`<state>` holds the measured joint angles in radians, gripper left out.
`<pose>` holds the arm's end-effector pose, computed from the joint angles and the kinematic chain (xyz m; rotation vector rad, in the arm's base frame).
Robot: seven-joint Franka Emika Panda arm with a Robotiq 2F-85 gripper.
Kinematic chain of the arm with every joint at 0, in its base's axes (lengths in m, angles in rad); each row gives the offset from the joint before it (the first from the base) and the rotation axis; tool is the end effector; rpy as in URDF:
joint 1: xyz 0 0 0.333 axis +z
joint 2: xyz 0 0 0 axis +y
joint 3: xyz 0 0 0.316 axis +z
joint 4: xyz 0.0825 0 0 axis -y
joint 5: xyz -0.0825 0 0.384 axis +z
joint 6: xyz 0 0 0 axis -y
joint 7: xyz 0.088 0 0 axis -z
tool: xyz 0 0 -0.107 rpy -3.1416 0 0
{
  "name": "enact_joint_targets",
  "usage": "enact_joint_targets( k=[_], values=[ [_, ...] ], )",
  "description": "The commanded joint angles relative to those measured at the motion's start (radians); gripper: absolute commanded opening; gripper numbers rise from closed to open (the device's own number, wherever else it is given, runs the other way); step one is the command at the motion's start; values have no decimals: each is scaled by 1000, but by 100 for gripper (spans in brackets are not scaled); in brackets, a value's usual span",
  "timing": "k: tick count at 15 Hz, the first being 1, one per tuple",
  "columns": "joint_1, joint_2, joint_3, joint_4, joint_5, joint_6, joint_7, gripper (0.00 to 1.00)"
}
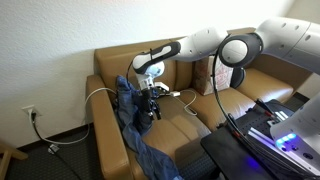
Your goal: Fold the trouser
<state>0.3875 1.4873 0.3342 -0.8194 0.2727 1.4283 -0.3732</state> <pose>0.5230 0.4009 -0.0177 -2.1192 -0.9724 1.1485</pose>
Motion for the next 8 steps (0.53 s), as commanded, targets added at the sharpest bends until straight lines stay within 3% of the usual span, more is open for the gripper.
enact_joint_targets(
  k=[1, 5, 8],
  values=[
    [45, -146, -40, -162, -37, 167, 72, 100],
    [111, -286, -37, -335, -93, 330, 122, 100],
    [176, -327, -49, -369, -138, 337, 212, 100]
  ],
)
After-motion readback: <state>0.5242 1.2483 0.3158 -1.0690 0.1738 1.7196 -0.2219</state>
